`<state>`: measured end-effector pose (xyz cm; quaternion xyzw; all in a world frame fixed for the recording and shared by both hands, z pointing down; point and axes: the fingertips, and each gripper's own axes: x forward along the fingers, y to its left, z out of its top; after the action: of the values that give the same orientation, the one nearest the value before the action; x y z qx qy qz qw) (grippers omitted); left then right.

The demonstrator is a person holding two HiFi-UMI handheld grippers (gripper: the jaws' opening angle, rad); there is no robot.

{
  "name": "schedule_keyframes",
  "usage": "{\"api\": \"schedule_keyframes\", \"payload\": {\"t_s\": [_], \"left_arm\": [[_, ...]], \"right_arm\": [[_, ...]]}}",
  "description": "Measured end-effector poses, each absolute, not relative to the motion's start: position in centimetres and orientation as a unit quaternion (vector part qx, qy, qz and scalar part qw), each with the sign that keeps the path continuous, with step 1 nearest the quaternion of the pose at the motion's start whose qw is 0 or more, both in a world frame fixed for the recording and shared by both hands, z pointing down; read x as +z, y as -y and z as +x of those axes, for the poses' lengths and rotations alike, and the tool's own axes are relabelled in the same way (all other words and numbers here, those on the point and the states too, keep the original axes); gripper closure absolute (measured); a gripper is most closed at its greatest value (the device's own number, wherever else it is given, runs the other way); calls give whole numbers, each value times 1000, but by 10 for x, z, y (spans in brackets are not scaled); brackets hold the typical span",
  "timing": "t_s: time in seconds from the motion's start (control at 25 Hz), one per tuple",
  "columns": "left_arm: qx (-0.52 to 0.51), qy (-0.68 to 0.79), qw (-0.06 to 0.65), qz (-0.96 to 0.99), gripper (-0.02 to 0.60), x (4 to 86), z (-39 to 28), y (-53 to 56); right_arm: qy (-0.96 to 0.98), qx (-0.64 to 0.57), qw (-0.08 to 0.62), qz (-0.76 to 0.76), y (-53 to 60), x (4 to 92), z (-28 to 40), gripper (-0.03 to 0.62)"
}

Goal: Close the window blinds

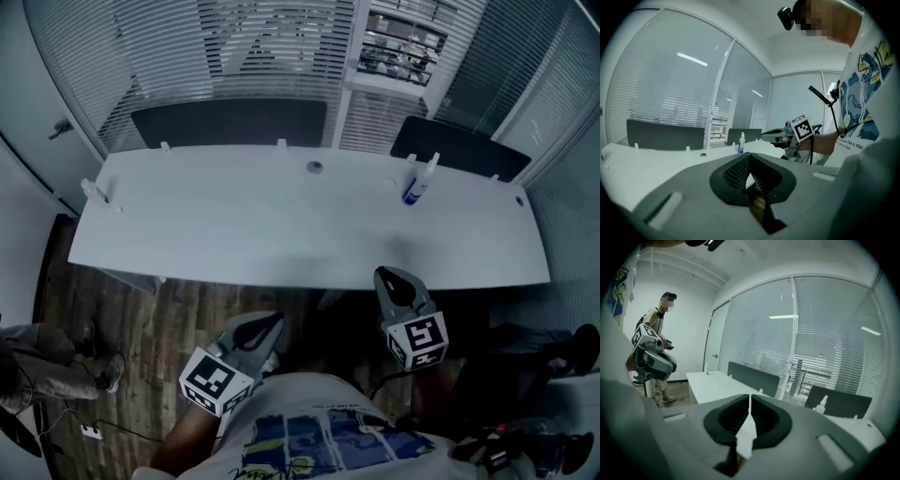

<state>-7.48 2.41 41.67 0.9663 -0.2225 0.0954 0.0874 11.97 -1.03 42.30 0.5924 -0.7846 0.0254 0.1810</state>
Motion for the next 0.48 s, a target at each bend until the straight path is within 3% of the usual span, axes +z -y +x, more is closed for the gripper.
{"api": "schedule_keyframes", "payload": {"t_s": [0.2,0.48], "left_arm": [[108,227,61,966,580,414,-113,19],[74,311,93,943,580,414,-144,70]], "right_arm": [[774,-14,194,603,88,411,110,580],[772,-43,233,590,217,404,135,580]]}}
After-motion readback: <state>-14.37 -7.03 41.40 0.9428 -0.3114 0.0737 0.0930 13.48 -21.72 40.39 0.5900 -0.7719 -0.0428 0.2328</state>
